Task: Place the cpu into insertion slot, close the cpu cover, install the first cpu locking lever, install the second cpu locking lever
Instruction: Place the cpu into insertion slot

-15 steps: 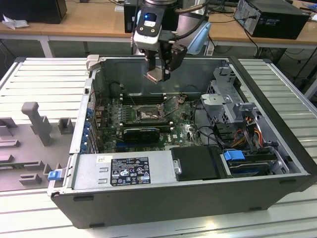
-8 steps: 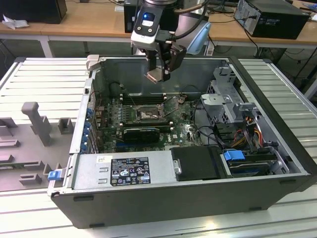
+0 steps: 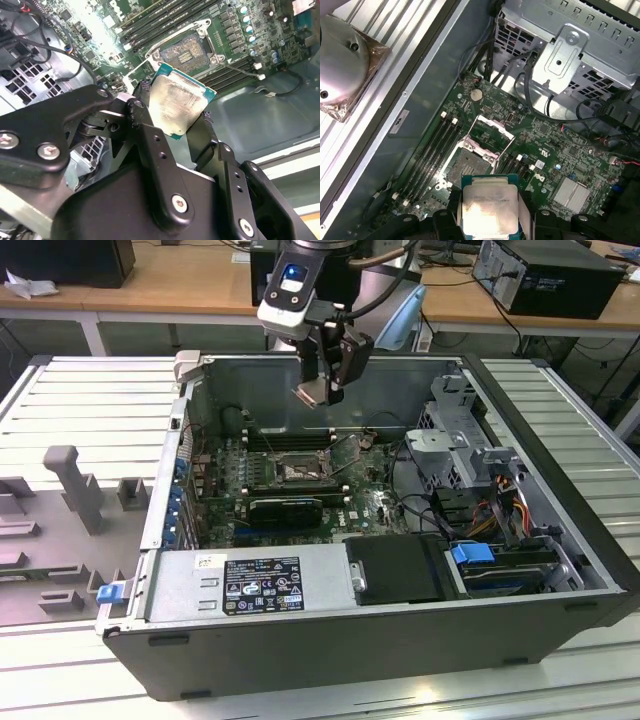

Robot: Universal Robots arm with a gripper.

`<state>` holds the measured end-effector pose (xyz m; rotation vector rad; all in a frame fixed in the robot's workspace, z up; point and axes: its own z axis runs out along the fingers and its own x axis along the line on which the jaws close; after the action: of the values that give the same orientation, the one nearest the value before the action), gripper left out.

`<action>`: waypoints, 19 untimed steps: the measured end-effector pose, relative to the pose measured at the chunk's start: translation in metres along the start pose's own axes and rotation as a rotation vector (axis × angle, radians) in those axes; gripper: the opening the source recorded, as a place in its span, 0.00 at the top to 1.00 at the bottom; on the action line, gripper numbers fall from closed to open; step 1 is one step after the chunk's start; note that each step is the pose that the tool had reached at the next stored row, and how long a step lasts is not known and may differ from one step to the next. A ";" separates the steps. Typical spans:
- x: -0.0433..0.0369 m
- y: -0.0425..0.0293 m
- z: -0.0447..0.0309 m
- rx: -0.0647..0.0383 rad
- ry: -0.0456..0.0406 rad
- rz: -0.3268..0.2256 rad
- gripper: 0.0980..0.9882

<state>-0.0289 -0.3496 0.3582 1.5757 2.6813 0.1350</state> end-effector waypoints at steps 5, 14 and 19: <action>0.0000 0.0000 0.0000 -0.001 -0.0032 0.035 0.51; 0.0000 0.0000 0.0001 -0.002 -0.0089 0.100 0.51; 0.0000 0.0000 0.0001 -0.003 -0.0129 0.144 0.51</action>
<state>-0.0290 -0.3496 0.3581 1.7616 2.5557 0.1312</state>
